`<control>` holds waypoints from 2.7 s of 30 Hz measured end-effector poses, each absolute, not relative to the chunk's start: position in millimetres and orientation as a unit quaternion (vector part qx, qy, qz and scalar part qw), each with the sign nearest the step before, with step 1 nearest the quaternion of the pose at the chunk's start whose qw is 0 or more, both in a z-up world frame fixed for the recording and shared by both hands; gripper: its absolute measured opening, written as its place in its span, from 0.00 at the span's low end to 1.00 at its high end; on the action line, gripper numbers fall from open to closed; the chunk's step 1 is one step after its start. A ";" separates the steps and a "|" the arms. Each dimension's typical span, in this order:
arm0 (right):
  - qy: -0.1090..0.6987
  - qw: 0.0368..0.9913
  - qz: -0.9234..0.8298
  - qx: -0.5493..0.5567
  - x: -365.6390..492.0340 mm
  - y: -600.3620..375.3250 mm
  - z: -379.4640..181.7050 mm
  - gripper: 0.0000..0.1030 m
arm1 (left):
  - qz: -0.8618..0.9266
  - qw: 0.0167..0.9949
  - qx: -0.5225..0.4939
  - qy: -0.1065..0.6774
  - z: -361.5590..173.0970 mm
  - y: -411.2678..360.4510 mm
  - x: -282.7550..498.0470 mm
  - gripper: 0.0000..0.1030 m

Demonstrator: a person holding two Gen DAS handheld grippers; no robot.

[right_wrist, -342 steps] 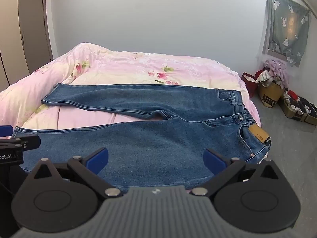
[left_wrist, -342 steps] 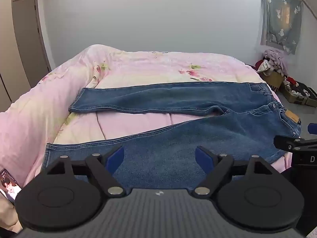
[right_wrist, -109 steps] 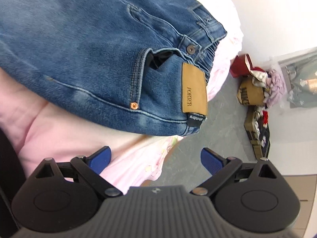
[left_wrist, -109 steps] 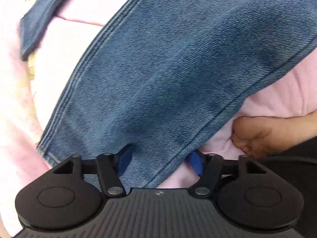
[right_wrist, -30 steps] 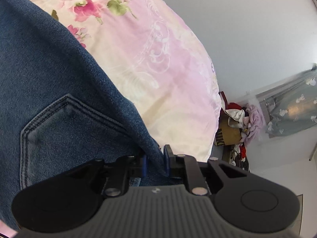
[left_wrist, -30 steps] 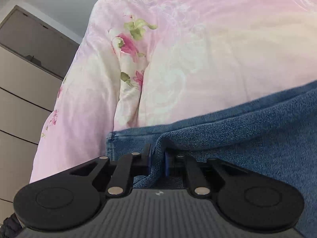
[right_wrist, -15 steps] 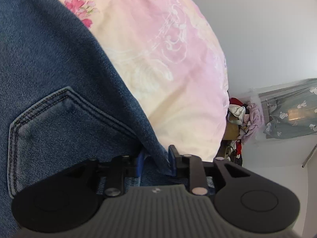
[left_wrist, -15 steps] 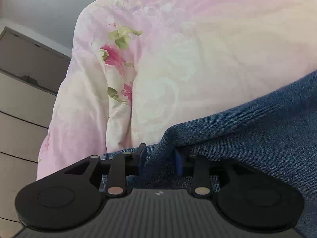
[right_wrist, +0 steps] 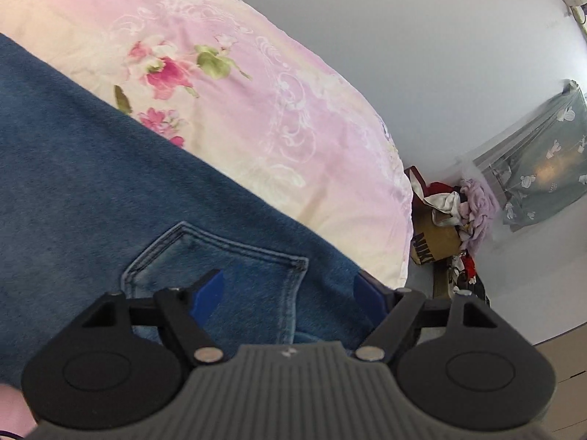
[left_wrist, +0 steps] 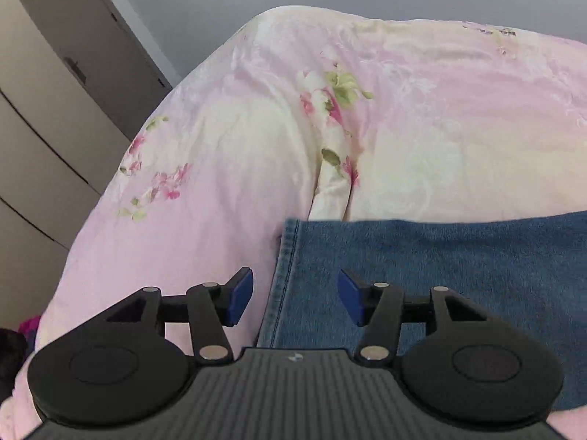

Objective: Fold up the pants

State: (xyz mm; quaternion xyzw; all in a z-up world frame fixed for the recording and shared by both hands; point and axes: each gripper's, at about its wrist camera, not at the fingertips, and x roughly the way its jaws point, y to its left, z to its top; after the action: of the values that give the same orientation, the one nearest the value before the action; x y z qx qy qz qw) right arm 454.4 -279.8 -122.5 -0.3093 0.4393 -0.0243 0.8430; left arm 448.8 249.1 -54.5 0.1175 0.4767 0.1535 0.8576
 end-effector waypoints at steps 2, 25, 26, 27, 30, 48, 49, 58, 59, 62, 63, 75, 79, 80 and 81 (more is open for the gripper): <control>0.444 0.843 -0.021 -0.303 434.1 -280.5 -125.7 0.76 | 0.150 0.858 0.083 0.484 -58.7 261.9 424.7 0.61; 0.474 0.856 -0.088 -0.185 346.7 -331.9 -154.8 0.77 | 0.222 0.826 -0.355 0.377 -164.5 356.7 338.0 0.19; 0.475 0.856 -0.086 -0.183 348.7 -330.3 -156.1 0.77 | 0.221 0.824 -0.366 0.371 -164.8 357.5 337.8 0.17; 0.477 0.856 -0.081 -0.181 350.3 -328.7 -157.0 0.77 | 0.221 0.820 -0.385 0.361 -165.1 359.5 335.6 0.17; 0.473 0.855 -0.068 -0.201 350.8 -318.7 -160.6 0.77 | 0.208 0.807 -0.442 0.331 -163.7 366.3 322.8 0.17; 0.465 0.858 -0.049 -0.211 351.4 -306.0 -162.1 0.79 | 0.255 0.790 -0.423 0.363 -176.4 357.9 349.0 0.37; 0.464 0.858 -0.048 -0.213 352.1 -304.6 -162.0 0.79 | 0.258 0.789 -0.420 0.366 -176.4 356.8 351.0 0.34; 0.456 0.860 -0.034 -0.226 351.4 -293.8 -160.9 0.79 | 0.258 0.861 -0.241 0.367 -105.8 312.6 363.5 0.09; 0.454 0.861 -0.032 -0.228 350.4 -293.9 -160.3 0.79 | 0.256 0.865 -0.219 0.371 -96.2 308.2 365.6 0.08; 0.453 0.862 -0.028 -0.226 345.9 -295.4 -157.8 0.79 | 0.250 0.875 -0.122 0.396 -76.5 292.7 377.5 0.09; 0.453 0.862 -0.027 -0.224 344.1 -296.8 -156.9 0.79 | 0.247 0.875 -0.088 0.406 -76.4 288.0 381.9 0.09; 0.485 0.870 -0.042 -0.084 337.9 -355.1 -132.8 0.80 | 0.272 0.836 -0.010 0.476 -121.2 283.0 388.4 0.33; 0.481 0.872 -0.068 0.054 340.6 -396.7 -124.6 0.82 | 0.220 0.851 -0.084 0.469 -98.1 305.2 349.0 0.49; 0.477 0.872 -0.075 0.088 340.7 -406.0 -124.1 0.82 | 0.204 0.856 -0.111 0.463 -93.0 309.2 338.9 0.52; 0.469 0.871 -0.085 0.118 340.9 -414.7 -124.2 0.82 | 0.189 0.859 -0.134 0.457 -89.0 310.8 331.8 0.55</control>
State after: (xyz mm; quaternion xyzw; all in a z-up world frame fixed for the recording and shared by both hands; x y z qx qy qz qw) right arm 340.9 -414.7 -124.2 0.1182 0.4693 -0.0855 0.8709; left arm 331.8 310.8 -89.0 -0.1342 0.4573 0.1886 0.8586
